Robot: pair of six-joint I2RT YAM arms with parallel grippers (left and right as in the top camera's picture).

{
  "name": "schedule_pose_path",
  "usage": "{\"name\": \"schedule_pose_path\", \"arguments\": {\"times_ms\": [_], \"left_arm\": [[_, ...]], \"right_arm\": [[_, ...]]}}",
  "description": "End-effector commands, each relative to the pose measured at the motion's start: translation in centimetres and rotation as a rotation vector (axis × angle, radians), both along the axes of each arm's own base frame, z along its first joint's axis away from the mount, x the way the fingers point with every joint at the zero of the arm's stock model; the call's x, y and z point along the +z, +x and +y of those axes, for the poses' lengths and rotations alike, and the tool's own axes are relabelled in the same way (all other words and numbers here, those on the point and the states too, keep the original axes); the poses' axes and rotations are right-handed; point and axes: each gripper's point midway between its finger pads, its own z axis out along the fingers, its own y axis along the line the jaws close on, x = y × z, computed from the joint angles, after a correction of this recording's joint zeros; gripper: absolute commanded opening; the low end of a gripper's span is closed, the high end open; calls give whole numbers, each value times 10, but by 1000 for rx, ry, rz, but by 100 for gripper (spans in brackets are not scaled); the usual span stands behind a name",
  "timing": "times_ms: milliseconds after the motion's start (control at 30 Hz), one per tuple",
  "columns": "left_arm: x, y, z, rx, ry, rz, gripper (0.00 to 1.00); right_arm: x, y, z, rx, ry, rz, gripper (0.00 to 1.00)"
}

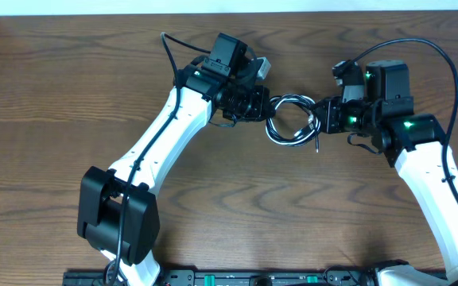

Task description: Untangle cables

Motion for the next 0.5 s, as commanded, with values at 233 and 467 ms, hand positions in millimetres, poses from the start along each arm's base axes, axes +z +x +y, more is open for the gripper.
{"name": "schedule_pose_path", "arguments": {"times_ms": [233,467], "left_arm": [[6,6,-1,3,-2,-32,7],[8,8,-2,13,-12,-29,7]], "right_arm": [[-4,2,-11,-129,-25,51,5],[-14,-7,12,-97,-6,107,5]]}}
